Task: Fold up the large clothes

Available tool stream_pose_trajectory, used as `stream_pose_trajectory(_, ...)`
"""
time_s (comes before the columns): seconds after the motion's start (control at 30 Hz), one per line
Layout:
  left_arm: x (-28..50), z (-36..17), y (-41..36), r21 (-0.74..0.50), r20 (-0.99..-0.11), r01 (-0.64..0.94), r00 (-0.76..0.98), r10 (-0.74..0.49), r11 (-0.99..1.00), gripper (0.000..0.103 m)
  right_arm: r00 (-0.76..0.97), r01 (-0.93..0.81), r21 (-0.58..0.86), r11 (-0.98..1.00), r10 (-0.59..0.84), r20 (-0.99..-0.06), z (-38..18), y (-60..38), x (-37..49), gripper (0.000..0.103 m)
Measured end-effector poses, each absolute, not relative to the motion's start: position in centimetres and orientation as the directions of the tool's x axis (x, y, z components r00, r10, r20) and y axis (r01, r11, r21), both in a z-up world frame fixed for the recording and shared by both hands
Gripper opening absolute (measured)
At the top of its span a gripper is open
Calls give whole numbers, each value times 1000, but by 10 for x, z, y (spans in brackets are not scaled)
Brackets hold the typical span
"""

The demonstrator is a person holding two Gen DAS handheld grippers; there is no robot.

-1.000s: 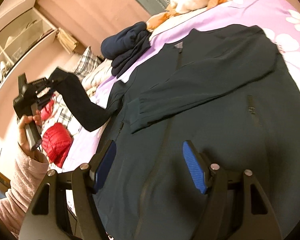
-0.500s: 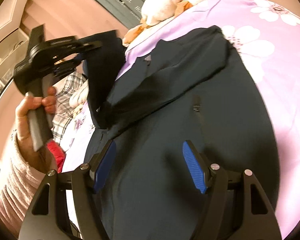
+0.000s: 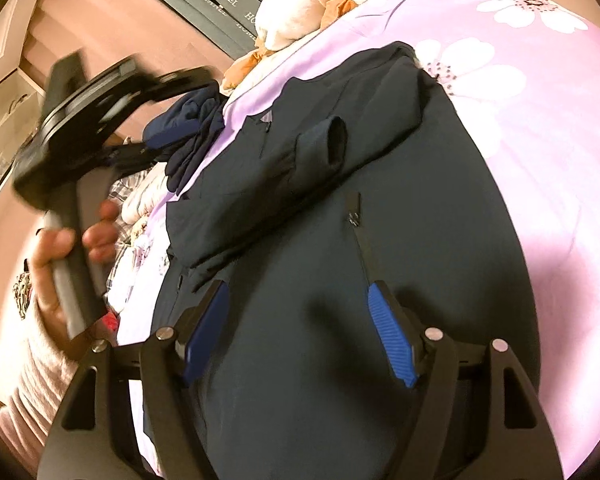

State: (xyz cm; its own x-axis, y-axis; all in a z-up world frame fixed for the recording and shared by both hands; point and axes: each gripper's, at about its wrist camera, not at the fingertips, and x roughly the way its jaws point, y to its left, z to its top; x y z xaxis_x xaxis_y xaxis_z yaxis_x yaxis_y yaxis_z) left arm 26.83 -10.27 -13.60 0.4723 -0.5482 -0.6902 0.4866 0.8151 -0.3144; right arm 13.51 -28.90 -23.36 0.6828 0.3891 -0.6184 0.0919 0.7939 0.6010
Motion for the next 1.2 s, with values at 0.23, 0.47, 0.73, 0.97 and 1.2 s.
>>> stream_pose_trajectory(0.23, 269, -152, 4, -324, -700, 312, 555, -448, 893, 77, 704, 77, 591, 803, 376, -603, -219, -292, 176, 73)
stream_pose_trajectory(0.47, 280, -214, 138, -541, -707, -55, 571, -418, 839, 77, 669, 115, 460, 880, 274, -691, -224, -294, 250, 73)
stream_pose_trajectory(0.73, 303, -263, 162, -752, -597, -148, 566, -569, 642, 77, 605, 145, 374, 916, 217, -766, -246, -291, 293, 70)
stream_pose_trajectory(0.97, 328, -291, 157, -800, -567, -218, 579, -587, 559, 77, 584, 116, 288, 950, 169, -794, -250, -281, 302, 28)
stream_pose_trajectory(1.2, 338, -285, 163, -797, -552, -243, 663, -505, 553, 52, 643, 124, 295, 947, 150, -751, -234, -285, 297, 4)
